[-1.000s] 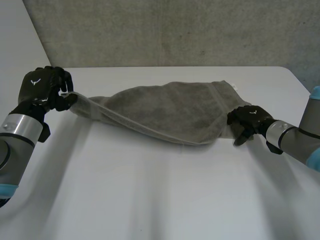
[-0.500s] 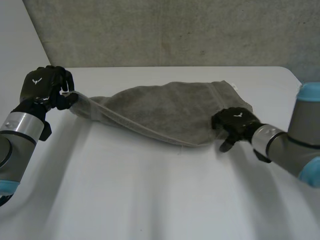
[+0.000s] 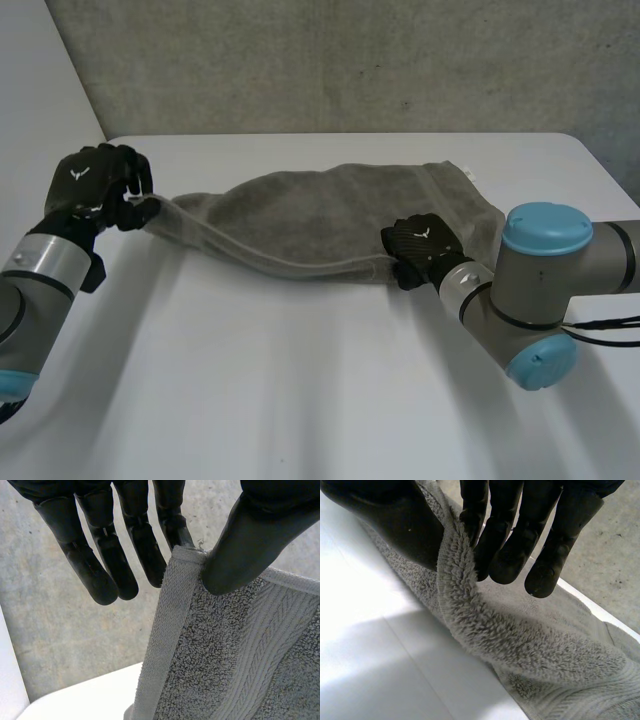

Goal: Fold the towel.

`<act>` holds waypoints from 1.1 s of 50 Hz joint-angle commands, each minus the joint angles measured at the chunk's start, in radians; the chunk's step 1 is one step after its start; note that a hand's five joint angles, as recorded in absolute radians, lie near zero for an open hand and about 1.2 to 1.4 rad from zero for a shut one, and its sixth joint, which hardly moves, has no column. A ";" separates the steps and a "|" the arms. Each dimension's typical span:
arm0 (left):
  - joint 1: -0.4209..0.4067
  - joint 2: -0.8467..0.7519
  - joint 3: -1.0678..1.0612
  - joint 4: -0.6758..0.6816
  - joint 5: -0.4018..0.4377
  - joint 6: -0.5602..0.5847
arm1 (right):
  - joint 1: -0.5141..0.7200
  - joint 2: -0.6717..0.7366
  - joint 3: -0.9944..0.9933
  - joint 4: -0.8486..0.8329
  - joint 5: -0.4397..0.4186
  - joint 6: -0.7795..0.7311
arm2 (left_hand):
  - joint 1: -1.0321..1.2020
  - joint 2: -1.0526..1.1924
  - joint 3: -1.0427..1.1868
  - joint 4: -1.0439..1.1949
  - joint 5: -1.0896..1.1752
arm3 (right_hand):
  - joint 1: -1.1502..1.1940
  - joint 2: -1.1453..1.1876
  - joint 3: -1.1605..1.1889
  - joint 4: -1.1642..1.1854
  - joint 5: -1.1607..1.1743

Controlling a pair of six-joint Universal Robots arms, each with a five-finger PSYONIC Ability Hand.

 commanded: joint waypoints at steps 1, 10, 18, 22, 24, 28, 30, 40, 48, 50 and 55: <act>-0.001 -0.018 -0.040 0.009 0.012 0.015 | 0.002 -0.044 -0.017 0.104 -0.001 0.015 | 0.044 0.035 0.013 0.040 0.024 | 0.068 0.060 0.063 0.062 0.048; 0.016 -0.063 -0.106 -0.044 0.208 0.323 | 0.020 0.022 -0.120 0.235 0.004 0.015 | -0.803 -0.812 -0.834 -0.808 -0.823 | 0.068 0.060 0.063 0.062 0.048; -0.001 -0.050 -0.183 -0.139 0.244 0.596 | 0.027 0.047 -0.123 0.250 0.006 0.020 | -1.027 -1.036 -1.058 -1.031 -1.047 | 0.068 0.060 0.063 0.062 0.048; -0.051 -0.006 -0.198 -0.144 0.244 0.586 | 0.031 0.037 -0.123 0.262 0.004 0.054 | -1.027 -1.036 -1.058 -1.031 -1.047 | 0.068 0.060 0.063 0.062 0.048; -0.087 0.002 -0.194 -0.144 0.240 0.563 | 0.031 0.034 -0.125 0.268 0.004 0.074 | -1.024 -1.033 -1.055 -1.029 -1.044 | 0.068 0.060 0.063 0.062 0.048; -0.191 0.008 -0.160 -0.142 0.215 0.462 | 0.030 0.019 -0.132 0.293 0.003 0.159 | -1.009 -1.018 -1.041 -1.014 -1.029 | 0.068 0.060 0.063 0.062 0.048; -0.226 0.008 -0.139 -0.142 0.190 0.422 | 0.027 0.013 -0.132 0.299 0.003 0.196 | -0.998 -1.007 -1.029 -1.002 -1.018 | 0.068 0.060 0.063 0.062 0.048; -0.428 -0.164 0.052 -0.144 -0.112 0.263 | 0.016 -0.045 -0.105 0.322 -0.014 0.356 | -0.989 -0.998 -1.020 -0.993 -1.009 | 0.068 0.060 0.063 0.062 0.048; -0.509 -0.280 0.150 -0.156 -0.212 0.260 | 0.013 -0.118 -0.047 0.319 -0.019 0.368 | -0.977 -0.986 -1.008 -0.982 -0.997 | 0.068 0.060 0.063 0.062 0.048; -0.524 -0.308 0.174 -0.156 -0.218 0.260 | 0.014 -0.122 -0.030 0.318 -0.019 0.371 | -0.948 -0.957 -0.979 -0.952 -0.968 | 0.068 0.060 0.063 0.062 0.048; -0.527 -0.360 0.219 -0.159 -0.221 0.257 | 0.013 -0.145 -0.011 0.319 -0.019 0.377 | -0.883 -0.892 -0.914 -0.888 -0.903 | 0.068 0.060 0.063 0.062 0.048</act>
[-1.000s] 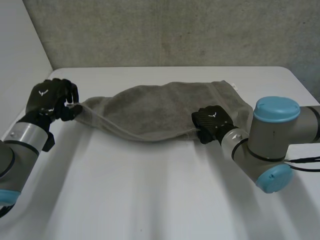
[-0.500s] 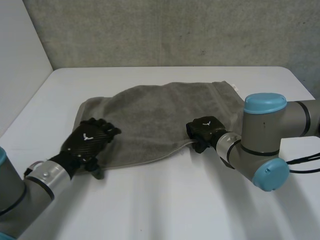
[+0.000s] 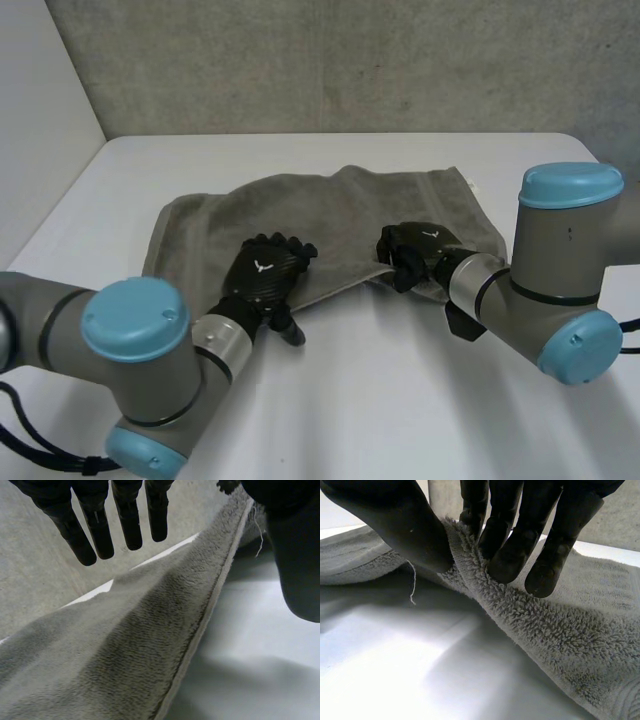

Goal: Fold the towel.

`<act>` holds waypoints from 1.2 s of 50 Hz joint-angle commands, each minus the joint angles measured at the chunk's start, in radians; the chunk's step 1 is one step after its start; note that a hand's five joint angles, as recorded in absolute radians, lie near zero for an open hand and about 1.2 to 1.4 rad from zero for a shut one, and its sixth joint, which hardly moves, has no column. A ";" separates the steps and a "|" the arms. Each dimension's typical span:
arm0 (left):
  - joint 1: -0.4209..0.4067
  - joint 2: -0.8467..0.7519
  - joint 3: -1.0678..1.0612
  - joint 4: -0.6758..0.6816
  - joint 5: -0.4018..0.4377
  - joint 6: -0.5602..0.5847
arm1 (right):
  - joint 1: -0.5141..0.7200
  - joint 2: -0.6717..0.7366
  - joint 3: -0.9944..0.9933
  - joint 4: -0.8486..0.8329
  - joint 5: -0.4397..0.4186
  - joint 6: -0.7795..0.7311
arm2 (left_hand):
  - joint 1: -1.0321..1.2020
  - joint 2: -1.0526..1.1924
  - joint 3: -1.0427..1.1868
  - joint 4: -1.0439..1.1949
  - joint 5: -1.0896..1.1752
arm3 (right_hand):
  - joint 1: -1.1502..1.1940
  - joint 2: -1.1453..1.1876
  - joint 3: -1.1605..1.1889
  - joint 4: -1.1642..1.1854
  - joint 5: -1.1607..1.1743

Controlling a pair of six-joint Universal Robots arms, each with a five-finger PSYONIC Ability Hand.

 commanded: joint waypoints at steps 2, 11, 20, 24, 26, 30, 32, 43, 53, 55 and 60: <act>-0.007 -0.083 0.068 -0.004 -0.002 -0.001 | 0.000 -0.037 0.034 -0.001 0.001 0.004 | 0.083 0.083 0.086 0.083 0.080 | 0.068 0.060 0.054 0.060 0.048; 0.006 -0.094 0.103 0.011 -0.154 0.010 | 0.000 -0.040 0.037 0.002 -0.001 0.002 | 0.471 0.471 0.474 0.471 0.468 | 0.068 0.060 0.054 0.060 0.048; 0.074 -0.065 0.074 -0.002 -0.235 0.025 | -0.002 -0.044 0.035 0.000 -0.004 -0.015 | 0.594 0.594 0.597 0.594 0.591 | 0.068 0.060 0.054 0.060 0.048; 0.106 -0.030 0.011 -0.005 -0.232 0.062 | 0.004 -0.041 0.035 -0.007 -0.003 -0.019 | 0.597 0.597 0.600 0.597 0.594 | 0.068 0.060 0.054 0.060 0.048; 0.109 -0.016 -0.006 -0.005 -0.231 0.079 | 0.009 -0.036 0.037 -0.011 0.000 -0.028 | 0.606 0.606 0.609 0.606 0.603 | 0.068 0.060 0.054 0.060 0.048; 0.111 0.016 -0.044 -0.005 -0.231 0.108 | 0.014 -0.028 0.042 -0.021 0.017 -0.084 | 0.662 0.662 0.664 0.662 0.659 | 0.068 0.060 0.054 0.060 0.048; 0.111 0.047 -0.076 0.002 -0.222 0.125 | 0.015 -0.017 0.048 -0.032 0.019 -0.146 | 0.770 0.770 0.772 0.770 0.767 | 0.068 0.060 0.054 0.060 0.048; 0.151 0.021 -0.080 -0.004 -0.056 0.129 | 0.023 0.016 0.057 -0.078 0.079 -0.216 | 0.984 0.984 0.987 0.984 0.981 | -0.056 -0.064 -0.071 -0.064 -0.076; 0.221 0.041 -0.060 -0.028 -0.030 0.114 | 0.041 0.051 0.097 -0.194 0.175 -0.359 | 0.984 0.984 0.987 0.984 0.981 | -0.535 -0.543 -0.550 -0.543 -0.555; 0.239 0.068 -0.063 -0.036 -0.030 0.111 | 0.041 0.062 0.106 -0.219 0.192 -0.401 | 0.984 0.984 0.987 0.984 0.981 | -0.550 -0.558 -0.565 -0.558 -0.570; 0.272 0.108 -0.066 -0.041 -0.031 0.090 | 0.041 0.095 0.115 -0.274 0.232 -0.464 | 0.984 0.984 0.987 0.984 0.981 | -0.556 -0.564 -0.571 -0.564 -0.576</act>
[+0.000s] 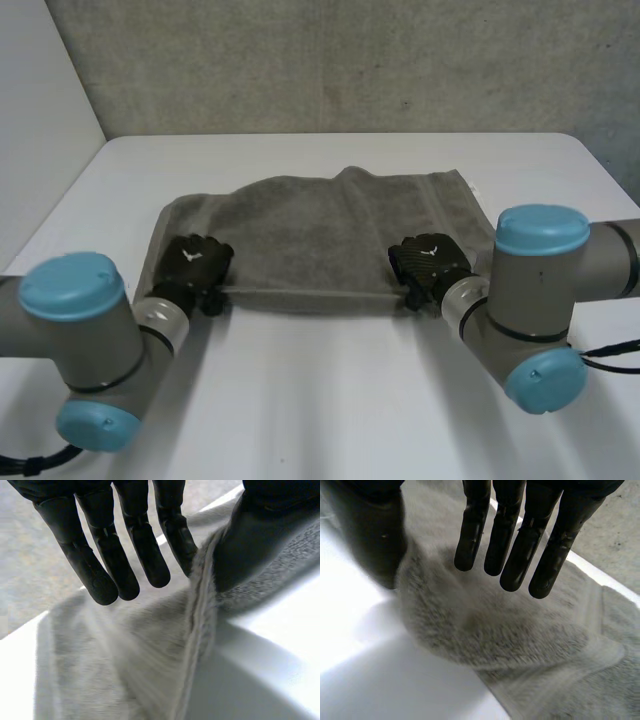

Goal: Fold the towel.

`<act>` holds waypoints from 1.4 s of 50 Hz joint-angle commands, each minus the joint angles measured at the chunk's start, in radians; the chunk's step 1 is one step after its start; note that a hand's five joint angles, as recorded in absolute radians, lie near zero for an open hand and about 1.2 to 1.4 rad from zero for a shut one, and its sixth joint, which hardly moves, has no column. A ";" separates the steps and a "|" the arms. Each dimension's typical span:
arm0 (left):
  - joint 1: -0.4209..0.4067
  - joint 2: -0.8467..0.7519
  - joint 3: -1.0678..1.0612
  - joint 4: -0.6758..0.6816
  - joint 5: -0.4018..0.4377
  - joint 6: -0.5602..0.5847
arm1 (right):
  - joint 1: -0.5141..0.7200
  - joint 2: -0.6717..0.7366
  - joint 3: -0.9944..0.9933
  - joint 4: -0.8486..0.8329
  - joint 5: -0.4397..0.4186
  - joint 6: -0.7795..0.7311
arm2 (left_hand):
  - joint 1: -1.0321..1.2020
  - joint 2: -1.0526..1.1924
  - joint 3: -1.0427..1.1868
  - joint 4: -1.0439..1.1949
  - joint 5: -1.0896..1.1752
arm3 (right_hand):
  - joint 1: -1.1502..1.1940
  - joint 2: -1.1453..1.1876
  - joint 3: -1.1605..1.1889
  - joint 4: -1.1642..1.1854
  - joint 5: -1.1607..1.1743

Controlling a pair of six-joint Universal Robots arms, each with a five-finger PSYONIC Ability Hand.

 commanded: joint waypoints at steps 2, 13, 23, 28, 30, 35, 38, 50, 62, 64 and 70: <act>0.051 0.067 -0.004 -0.012 -0.005 -0.043 | 0.001 0.040 0.018 -0.076 0.058 -0.093 | 0.044 0.044 0.023 0.042 0.031 | -0.019 -0.034 -0.028 -0.030 -0.010; 0.062 0.109 -0.005 -0.012 0.001 -0.175 | -0.013 -0.012 0.013 -0.074 0.077 -0.091 | 0.044 0.044 0.023 0.042 0.031 | 0.007 -0.008 -0.002 -0.003 0.017; 0.065 0.090 -0.010 -0.013 0.004 -0.172 | -0.042 -0.079 -0.008 -0.031 0.058 -0.141 | 0.044 0.044 0.023 0.042 0.031 | 0.602 0.587 0.593 0.592 0.612; 0.065 0.097 -0.010 -0.013 0.004 -0.172 | -0.028 -0.107 0.008 -0.086 0.060 -0.333 | 0.044 0.044 0.023 0.042 0.031 | 0.602 0.587 0.593 0.592 0.612; 0.066 0.100 -0.010 -0.013 0.004 -0.172 | -0.033 -0.136 0.031 -0.142 0.063 -0.387 | 0.044 0.044 0.023 0.042 0.031 | 0.602 0.587 0.593 0.592 0.612; 0.066 0.101 -0.011 -0.013 0.003 -0.173 | -0.041 -0.156 0.076 -0.205 0.069 -0.488 | 0.044 0.044 0.023 0.042 0.031 | 0.602 0.587 0.593 0.592 0.612; 0.066 0.100 -0.013 -0.013 0.003 -0.173 | -0.041 -0.091 0.060 -0.157 0.078 -0.484 | 0.044 0.044 0.023 0.042 0.031 | -0.016 -0.031 -0.025 -0.027 -0.007; 0.095 0.101 -0.014 -0.012 0.003 -0.173 | -0.085 -0.013 -0.047 0.030 0.118 -0.295 | 0.044 0.044 0.023 0.042 0.031 | -0.342 -0.357 -0.351 -0.352 -0.333; 0.103 0.100 -0.016 -0.013 0.003 -0.169 | -0.150 -0.018 -0.027 0.056 0.093 -0.208 | 0.044 0.044 0.023 0.042 0.031 | -0.313 -0.328 -0.322 -0.323 -0.303; 0.114 0.101 -0.019 -0.015 0.003 -0.170 | -0.176 -0.021 -0.025 0.081 0.070 -0.182 | 0.044 0.044 0.023 0.042 0.031 | -0.269 -0.284 -0.278 -0.279 -0.260; 0.129 0.103 -0.030 -0.023 0.004 -0.170 | -0.200 -0.035 -0.038 0.122 0.007 -0.160 | 0.044 0.044 0.023 0.042 0.031 | 0.257 0.242 0.248 0.246 0.266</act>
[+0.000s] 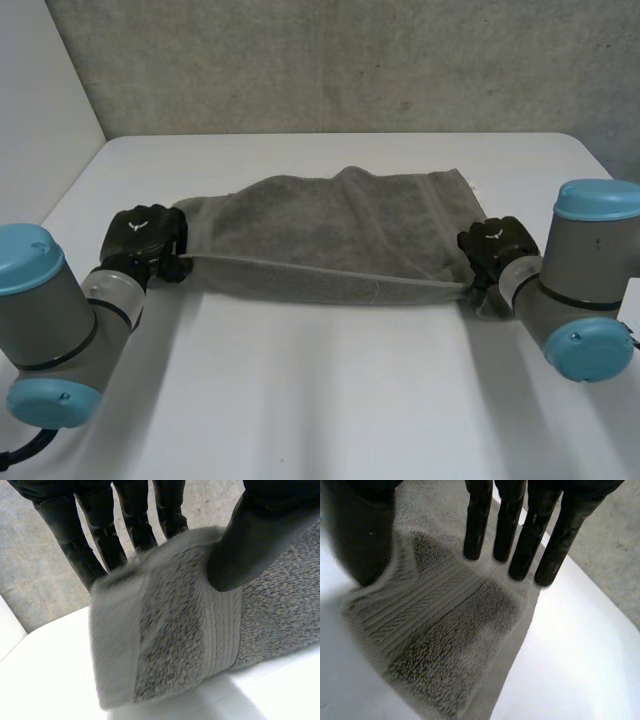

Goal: Fold the towel.

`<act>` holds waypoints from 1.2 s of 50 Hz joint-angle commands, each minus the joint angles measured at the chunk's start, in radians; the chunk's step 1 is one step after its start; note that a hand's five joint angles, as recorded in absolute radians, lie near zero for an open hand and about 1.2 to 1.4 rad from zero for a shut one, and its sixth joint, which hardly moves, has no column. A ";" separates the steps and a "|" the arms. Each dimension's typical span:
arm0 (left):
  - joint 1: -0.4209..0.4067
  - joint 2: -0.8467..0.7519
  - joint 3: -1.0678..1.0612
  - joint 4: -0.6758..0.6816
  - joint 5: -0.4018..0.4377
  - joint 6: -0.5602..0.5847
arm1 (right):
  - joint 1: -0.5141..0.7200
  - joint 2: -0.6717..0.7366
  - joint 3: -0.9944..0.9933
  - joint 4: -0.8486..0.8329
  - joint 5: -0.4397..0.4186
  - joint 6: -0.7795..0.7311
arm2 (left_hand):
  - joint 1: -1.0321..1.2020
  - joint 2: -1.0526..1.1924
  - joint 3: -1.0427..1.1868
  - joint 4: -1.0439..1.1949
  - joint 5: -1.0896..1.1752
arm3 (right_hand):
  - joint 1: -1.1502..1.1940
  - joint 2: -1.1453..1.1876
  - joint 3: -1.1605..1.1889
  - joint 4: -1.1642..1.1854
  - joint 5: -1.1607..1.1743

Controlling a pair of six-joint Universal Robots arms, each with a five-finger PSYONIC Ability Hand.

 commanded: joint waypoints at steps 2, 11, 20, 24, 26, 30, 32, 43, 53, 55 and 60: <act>0.011 0.007 -0.015 -0.018 0.003 0.001 | -0.027 -0.045 -0.012 0.059 -0.121 0.023 | 0.035 0.044 0.022 0.042 0.031 | 0.753 0.753 0.754 0.766 0.759; -0.006 0.147 -0.017 -0.090 0.064 0.007 | -0.021 -0.229 -0.026 0.134 -0.201 -0.071 | 0.035 0.044 0.022 0.042 0.031 | 0.755 0.755 0.756 0.768 0.761; -0.006 0.305 -0.034 -0.211 0.122 0.009 | -0.036 -0.325 -0.064 0.405 -0.246 -0.596 | 0.035 0.044 0.022 0.042 0.031 | 0.755 0.755 0.756 0.768 0.761; 0.006 0.369 -0.103 -0.251 0.127 0.009 | -0.035 -0.324 -0.033 0.579 -0.269 -0.677 | 0.035 0.044 0.022 0.042 0.031 | 0.755 0.755 0.756 0.768 0.761; 0.008 0.392 -0.133 -0.251 0.133 0.010 | -0.035 -0.327 -0.014 0.611 -0.281 -0.683 | 0.035 0.044 0.022 0.042 0.031 | 0.755 0.755 0.756 0.768 0.761; 0.022 0.424 -0.192 -0.251 0.168 0.010 | -0.036 -0.338 0.007 0.633 -0.313 -0.698 | 0.035 0.044 0.022 0.042 0.031 | 0.755 0.755 0.756 0.768 0.761; 0.064 0.435 -0.225 -0.250 0.210 0.012 | -0.058 -0.348 -0.003 0.633 -0.330 -0.724 | 0.035 0.044 0.022 0.042 0.031 | 0.755 0.755 0.756 0.768 0.761; 0.126 0.264 -0.070 -0.189 0.276 0.013 | -0.081 -0.153 -0.235 0.625 -0.312 -0.775 | 0.035 0.044 0.022 0.042 0.031 | 0.755 0.755 0.756 0.768 0.761; 0.057 -0.087 0.297 -0.165 0.198 0.018 | -0.010 0.166 -0.622 0.624 -0.277 -0.778 | 0.035 0.044 0.022 0.042 0.031 | 0.755 0.755 0.756 0.768 0.761; 0.046 -0.148 0.368 -0.167 0.182 0.018 | -0.006 0.219 -0.701 0.621 -0.278 -0.780 | 0.035 0.044 0.022 0.042 0.031 | 0.755 0.755 0.756 0.768 0.761; 0.036 -0.295 0.555 -0.170 0.158 0.018 | 0.014 0.365 -0.918 0.572 -0.283 -0.777 | 0.035 0.044 0.022 0.042 0.031 | 0.755 0.755 0.756 0.768 0.761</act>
